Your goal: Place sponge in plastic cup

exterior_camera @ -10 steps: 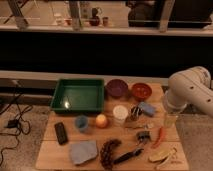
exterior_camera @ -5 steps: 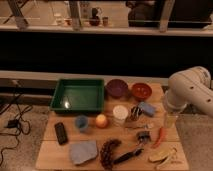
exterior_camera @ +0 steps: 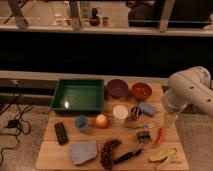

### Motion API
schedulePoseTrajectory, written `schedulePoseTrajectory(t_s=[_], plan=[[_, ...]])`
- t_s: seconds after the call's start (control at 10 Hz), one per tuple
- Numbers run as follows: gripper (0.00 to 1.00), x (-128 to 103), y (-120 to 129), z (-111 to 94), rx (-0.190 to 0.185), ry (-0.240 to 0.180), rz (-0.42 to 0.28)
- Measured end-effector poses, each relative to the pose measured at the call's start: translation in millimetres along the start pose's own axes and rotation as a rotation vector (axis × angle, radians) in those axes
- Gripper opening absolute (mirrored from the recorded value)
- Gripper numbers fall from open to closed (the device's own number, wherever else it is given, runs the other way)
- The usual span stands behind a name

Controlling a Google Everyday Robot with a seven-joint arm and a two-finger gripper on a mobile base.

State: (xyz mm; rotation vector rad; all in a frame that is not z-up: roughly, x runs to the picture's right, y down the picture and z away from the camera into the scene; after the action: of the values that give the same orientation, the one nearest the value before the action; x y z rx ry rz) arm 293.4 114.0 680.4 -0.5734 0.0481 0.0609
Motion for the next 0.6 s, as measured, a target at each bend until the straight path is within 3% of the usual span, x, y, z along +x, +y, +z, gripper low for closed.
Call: schedulePoseTrajectory(t_s=[0.6], plan=[[0.80,1.7,-3.4,-0.2,0.003,-0.009,0.004]])
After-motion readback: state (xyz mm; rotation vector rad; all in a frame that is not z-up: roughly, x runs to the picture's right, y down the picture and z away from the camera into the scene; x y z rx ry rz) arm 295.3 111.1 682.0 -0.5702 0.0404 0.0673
